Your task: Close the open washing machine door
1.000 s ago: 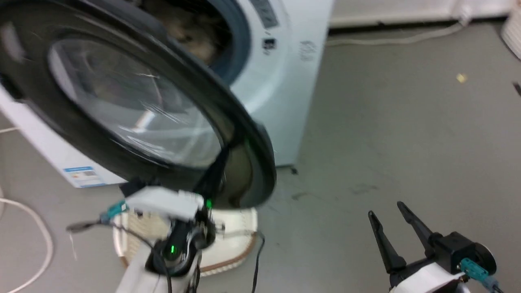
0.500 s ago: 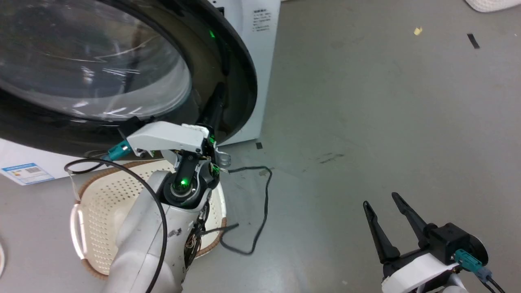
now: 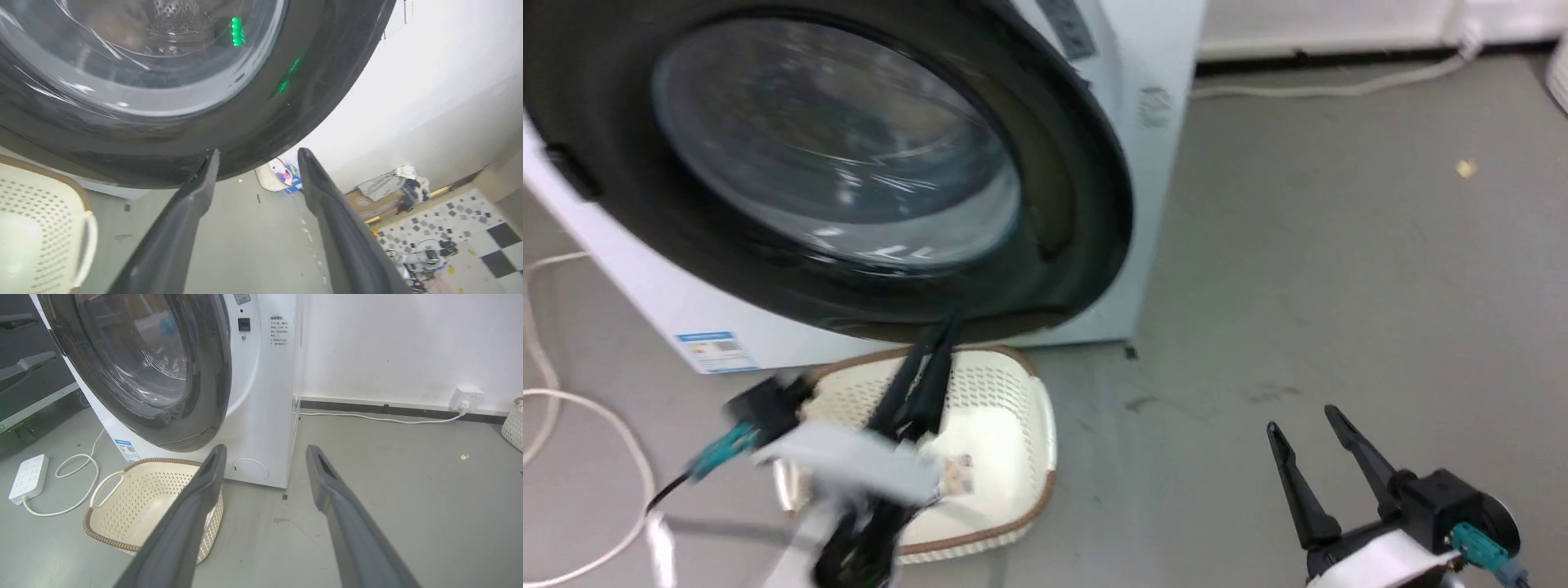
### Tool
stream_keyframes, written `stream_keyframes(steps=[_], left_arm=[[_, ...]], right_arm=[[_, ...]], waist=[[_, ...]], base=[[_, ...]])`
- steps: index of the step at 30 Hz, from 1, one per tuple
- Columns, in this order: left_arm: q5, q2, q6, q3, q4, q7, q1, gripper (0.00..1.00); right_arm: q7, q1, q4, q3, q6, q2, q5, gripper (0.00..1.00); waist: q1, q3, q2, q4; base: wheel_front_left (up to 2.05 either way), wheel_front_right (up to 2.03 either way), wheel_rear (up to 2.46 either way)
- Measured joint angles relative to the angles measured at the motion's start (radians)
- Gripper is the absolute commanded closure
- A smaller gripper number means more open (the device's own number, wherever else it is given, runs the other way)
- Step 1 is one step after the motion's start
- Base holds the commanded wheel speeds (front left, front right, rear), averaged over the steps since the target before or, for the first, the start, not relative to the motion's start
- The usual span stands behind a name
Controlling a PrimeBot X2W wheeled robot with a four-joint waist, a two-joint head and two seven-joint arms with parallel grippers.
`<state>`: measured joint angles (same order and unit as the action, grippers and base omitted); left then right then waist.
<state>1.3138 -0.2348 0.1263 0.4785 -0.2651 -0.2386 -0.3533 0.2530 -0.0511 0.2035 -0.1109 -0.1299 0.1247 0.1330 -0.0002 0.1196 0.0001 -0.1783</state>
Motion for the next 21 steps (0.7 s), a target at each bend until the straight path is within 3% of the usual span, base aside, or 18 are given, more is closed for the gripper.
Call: stream_keyframes(steps=[3, 7, 12, 17, 21], left_arm=[[-0.189, -0.049, 0.000, -0.084, 0.021, -0.018, 0.088, 0.00], [-0.505, -0.037, -0.013, -0.266, 0.126, -0.019, 0.209, 0.00], [-0.869, -0.016, -0.066, -0.332, 0.233, -0.019, 0.332, 0.00], [-1.050, 0.011, -0.107, -0.335, 0.250, -0.019, 0.397, 0.00], [-1.108, 0.031, -0.119, -0.334, 0.240, -0.019, 0.419, 0.00]], right_arm=[[0.000, 0.023, -0.016, 0.002, 0.000, 0.003, 0.000, 0.00], [0.002, 0.050, -0.035, 0.002, 0.000, 0.004, 0.001, 0.00], [0.004, 0.078, -0.055, 0.000, 0.000, 0.005, 0.004, 0.00], [0.004, 0.084, -0.066, -0.013, 0.000, 0.006, 0.006, 0.00], [0.004, 0.085, -0.075, -0.025, 0.000, 0.006, 0.006, 0.00]], waist=[[0.0000, -0.031, 0.0000, 0.042], [0.0000, -0.070, 0.0000, 0.098], [0.0000, -0.110, -0.0001, 0.164], [0.0000, -0.134, 0.0000, 0.218], [0.0000, -0.139, 0.0000, 0.251]], base=[[0.00, 0.00, 0.00], [0.00, 0.00, 0.00], [0.00, 0.00, 0.00], [0.00, 0.00, 0.00], [0.00, 0.00, 0.00]])
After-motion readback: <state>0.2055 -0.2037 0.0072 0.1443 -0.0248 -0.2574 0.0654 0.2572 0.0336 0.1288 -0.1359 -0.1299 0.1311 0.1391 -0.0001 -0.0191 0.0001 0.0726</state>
